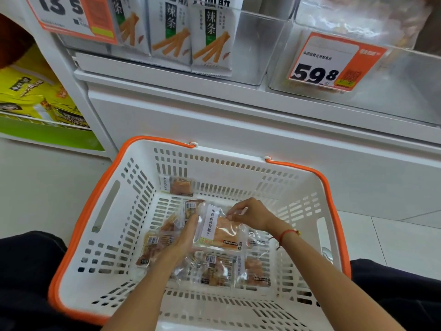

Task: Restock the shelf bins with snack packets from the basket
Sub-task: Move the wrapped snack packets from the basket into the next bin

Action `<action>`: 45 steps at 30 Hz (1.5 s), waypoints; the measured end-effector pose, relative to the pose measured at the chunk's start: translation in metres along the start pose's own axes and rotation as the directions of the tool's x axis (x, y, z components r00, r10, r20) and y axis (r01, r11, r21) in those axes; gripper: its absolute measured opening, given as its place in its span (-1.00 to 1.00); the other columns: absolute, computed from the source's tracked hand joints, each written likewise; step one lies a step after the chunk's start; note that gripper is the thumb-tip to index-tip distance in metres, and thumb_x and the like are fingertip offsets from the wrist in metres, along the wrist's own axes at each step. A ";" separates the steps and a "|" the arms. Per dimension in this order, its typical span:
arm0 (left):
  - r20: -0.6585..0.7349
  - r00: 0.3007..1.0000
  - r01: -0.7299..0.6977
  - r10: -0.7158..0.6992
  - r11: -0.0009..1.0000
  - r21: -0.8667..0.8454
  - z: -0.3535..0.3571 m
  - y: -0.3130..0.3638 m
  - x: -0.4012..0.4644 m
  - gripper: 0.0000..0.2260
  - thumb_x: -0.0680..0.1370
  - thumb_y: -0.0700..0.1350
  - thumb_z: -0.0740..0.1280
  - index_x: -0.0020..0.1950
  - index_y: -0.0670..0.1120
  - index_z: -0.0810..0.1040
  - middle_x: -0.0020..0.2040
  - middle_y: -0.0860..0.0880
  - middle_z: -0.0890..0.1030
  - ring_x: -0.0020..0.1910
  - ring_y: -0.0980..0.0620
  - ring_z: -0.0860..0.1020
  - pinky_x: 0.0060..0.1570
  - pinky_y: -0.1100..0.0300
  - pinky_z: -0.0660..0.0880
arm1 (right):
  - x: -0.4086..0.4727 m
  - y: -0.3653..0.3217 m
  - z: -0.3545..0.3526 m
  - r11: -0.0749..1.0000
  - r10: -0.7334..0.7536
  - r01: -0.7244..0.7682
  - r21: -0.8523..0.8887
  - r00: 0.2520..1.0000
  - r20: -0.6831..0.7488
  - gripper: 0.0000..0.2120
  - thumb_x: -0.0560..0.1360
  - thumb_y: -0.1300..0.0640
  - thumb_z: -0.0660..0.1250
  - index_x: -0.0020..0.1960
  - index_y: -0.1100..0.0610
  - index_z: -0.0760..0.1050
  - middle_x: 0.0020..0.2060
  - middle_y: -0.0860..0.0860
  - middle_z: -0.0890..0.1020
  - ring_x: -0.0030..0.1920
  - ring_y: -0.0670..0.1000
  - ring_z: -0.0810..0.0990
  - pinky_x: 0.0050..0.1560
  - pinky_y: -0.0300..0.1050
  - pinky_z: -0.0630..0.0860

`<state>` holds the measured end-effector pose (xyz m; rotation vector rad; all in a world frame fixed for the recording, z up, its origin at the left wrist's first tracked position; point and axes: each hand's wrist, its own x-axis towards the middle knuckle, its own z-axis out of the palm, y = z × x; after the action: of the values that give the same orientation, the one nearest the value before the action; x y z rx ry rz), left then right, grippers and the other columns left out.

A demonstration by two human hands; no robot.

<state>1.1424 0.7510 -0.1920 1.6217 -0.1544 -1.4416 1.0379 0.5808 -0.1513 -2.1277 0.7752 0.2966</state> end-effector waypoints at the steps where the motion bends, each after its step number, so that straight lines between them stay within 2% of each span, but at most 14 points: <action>1: 0.008 1.000 -0.025 0.025 1.000 -0.006 0.001 0.001 -0.001 -0.40 0.54 0.37 -0.03 0.51 0.13 0.18 0.50 -0.03 0.22 0.48 -0.11 0.19 0.41 -0.24 0.15 | 0.003 -0.001 0.002 1.000 -0.004 0.004 0.000 1.000 -0.004 -0.87 0.44 0.09 0.45 -0.03 0.08 0.68 -0.08 0.02 0.69 -0.05 -0.07 0.56 0.07 -0.10 0.49; 3: 0.055 0.998 -0.046 0.044 0.998 0.039 0.004 0.001 -0.001 -0.32 0.49 0.32 0.12 0.53 0.07 0.11 0.53 -0.04 0.16 0.50 -0.08 0.15 0.43 -0.17 0.14 | 0.007 -0.002 0.007 1.000 0.003 -0.004 -0.009 1.000 -0.003 -0.88 0.45 0.09 0.44 -0.03 0.07 0.68 -0.08 0.02 0.68 -0.04 -0.04 0.56 0.07 -0.08 0.50; 6: 0.030 0.999 -0.034 0.030 0.991 0.132 0.002 -0.004 0.002 0.07 0.21 0.41 0.34 0.57 0.01 -0.01 0.55 -0.04 0.08 0.51 -0.08 0.12 0.44 -0.13 0.14 | 0.010 -0.003 0.013 0.999 0.037 -0.037 0.009 0.998 -0.047 -0.84 0.45 0.06 0.44 0.01 0.04 0.65 -0.06 0.02 0.64 -0.05 -0.05 0.52 0.07 -0.06 0.49; 10: -0.053 0.997 -0.058 0.056 0.998 -0.031 -0.007 -0.008 0.014 0.07 0.19 0.43 0.42 0.55 0.13 -0.01 0.55 -0.02 0.12 0.49 -0.08 0.19 0.39 -0.22 0.23 | 0.004 -0.004 0.017 0.974 0.208 -0.188 0.124 0.961 -0.183 -0.31 0.40 -0.06 0.47 0.42 0.08 0.27 0.34 0.12 0.35 0.31 0.10 0.38 0.35 0.02 0.35; 14: -0.034 0.992 -0.122 0.119 0.986 -0.114 0.001 0.022 -0.005 -0.08 0.42 0.18 0.37 0.55 0.03 -0.18 0.55 -0.04 0.07 0.49 -0.11 0.18 0.38 -0.16 0.27 | -0.006 -0.004 -0.008 0.884 0.335 -0.356 0.303 0.934 0.122 0.06 0.36 -0.09 0.50 0.54 0.14 -0.16 0.51 0.14 0.12 0.46 0.17 0.22 0.41 0.03 0.26; 17: -0.056 0.983 -0.176 0.172 0.981 -0.081 0.010 0.052 -0.018 -0.13 0.45 0.16 0.37 0.56 -0.01 -0.10 0.55 -0.06 0.08 0.50 -0.10 0.15 0.40 -0.14 0.23 | -0.016 -0.017 -0.039 0.871 0.214 -0.288 0.399 0.952 0.220 -0.12 0.39 -0.06 0.48 0.52 0.03 0.04 0.42 0.01 0.37 0.36 0.06 0.40 0.29 -0.01 0.36; 20: -0.037 0.968 -0.249 0.248 0.968 -0.032 0.024 0.079 -0.031 0.08 0.21 0.39 0.44 0.56 0.07 -0.01 0.55 -0.01 0.10 0.50 -0.07 0.16 0.40 -0.17 0.21 | -0.030 -0.038 -0.073 0.925 0.087 -0.138 0.354 0.984 0.155 -0.52 0.42 0.00 0.45 0.30 -0.01 0.43 0.17 -0.07 0.60 0.21 -0.01 0.54 0.25 0.06 0.43; 26: 0.066 0.917 -0.390 0.392 0.920 -0.046 0.060 0.136 -0.057 -0.20 0.28 0.29 0.42 0.45 0.10 0.26 0.41 -0.01 0.40 0.35 -0.02 0.40 0.30 -0.11 0.34 | -0.071 -0.063 -0.154 0.976 0.062 -0.082 0.200 0.993 0.101 -0.61 0.41 -0.03 0.46 0.16 0.13 0.57 0.01 -0.01 0.68 0.13 -0.03 0.59 0.29 0.01 0.44; 29: 0.102 0.862 -0.499 0.497 0.867 -0.007 0.081 0.160 -0.079 -0.78 0.60 -0.01 0.19 0.24 0.16 0.37 0.20 0.03 0.54 0.13 0.12 0.51 0.00 0.21 0.42 | -0.100 -0.078 -0.191 0.993 -0.019 0.018 0.113 1.000 0.005 -0.67 0.43 0.04 0.47 0.02 0.29 0.59 -0.15 0.06 0.63 -0.09 -0.03 0.58 0.04 -0.15 0.51; 32: 0.123 0.775 -0.630 0.620 0.774 0.069 0.099 0.180 -0.096 -0.73 0.63 -0.16 0.13 0.28 0.12 0.32 0.24 -0.02 0.44 0.11 0.20 0.47 -0.08 0.39 0.42 | -0.135 -0.092 -0.221 0.989 -0.134 0.140 0.037 0.983 -0.124 -0.74 0.43 0.16 0.47 0.05 0.23 0.52 -0.09 0.00 0.60 -0.10 -0.09 0.55 -0.04 -0.23 0.50; 35: 0.148 0.673 -0.739 0.724 0.659 0.136 0.116 0.204 -0.114 -0.72 0.61 -0.12 0.20 0.28 0.14 0.33 0.27 -0.05 0.42 0.16 0.20 0.44 -0.10 0.42 0.37 | -0.166 -0.094 -0.242 0.983 -0.184 0.174 -0.061 0.921 -0.344 -0.51 0.38 0.09 0.50 0.20 0.06 0.34 0.04 -0.03 0.53 0.06 -0.02 0.54 0.10 -0.08 0.54; 38: 0.194 0.552 -0.832 0.811 0.522 0.186 0.134 0.234 -0.137 -0.59 0.58 -0.08 0.28 0.24 0.35 0.23 0.27 0.29 0.39 0.18 0.41 0.38 0.06 0.42 0.34 | -0.193 -0.093 -0.257 0.963 -0.262 0.258 -0.079 0.831 -0.491 -0.43 0.40 0.10 0.49 0.31 0.01 0.30 0.12 -0.07 0.52 0.14 -0.08 0.51 0.15 -0.09 0.51; 41: 0.216 0.382 -0.899 0.898 0.308 0.311 0.150 0.266 -0.151 -0.46 0.53 -0.07 0.36 0.31 0.40 0.17 0.32 0.30 0.34 0.31 0.33 0.30 0.23 0.33 0.24 | -0.213 -0.091 -0.272 0.922 -0.347 0.377 -0.088 0.704 -0.620 -0.47 0.42 0.16 0.47 0.29 -0.04 0.32 0.11 -0.17 0.54 0.11 -0.22 0.51 0.11 -0.26 0.47; 45: 0.217 0.219 -0.872 0.951 0.090 0.482 0.176 0.318 -0.161 -0.49 0.47 0.01 0.42 0.26 0.34 0.21 0.12 0.15 0.57 0.09 0.13 0.55 0.05 0.08 0.52 | -0.216 -0.084 -0.291 0.880 -0.387 0.447 -0.163 0.474 -0.791 -0.47 0.39 0.10 0.46 0.28 -0.02 0.31 0.12 -0.19 0.51 0.11 -0.26 0.50 0.06 -0.40 0.45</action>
<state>1.0936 0.5788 0.1638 1.4597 -1.3717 -0.1820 0.9046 0.4850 0.1831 -2.2628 0.6744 -1.0555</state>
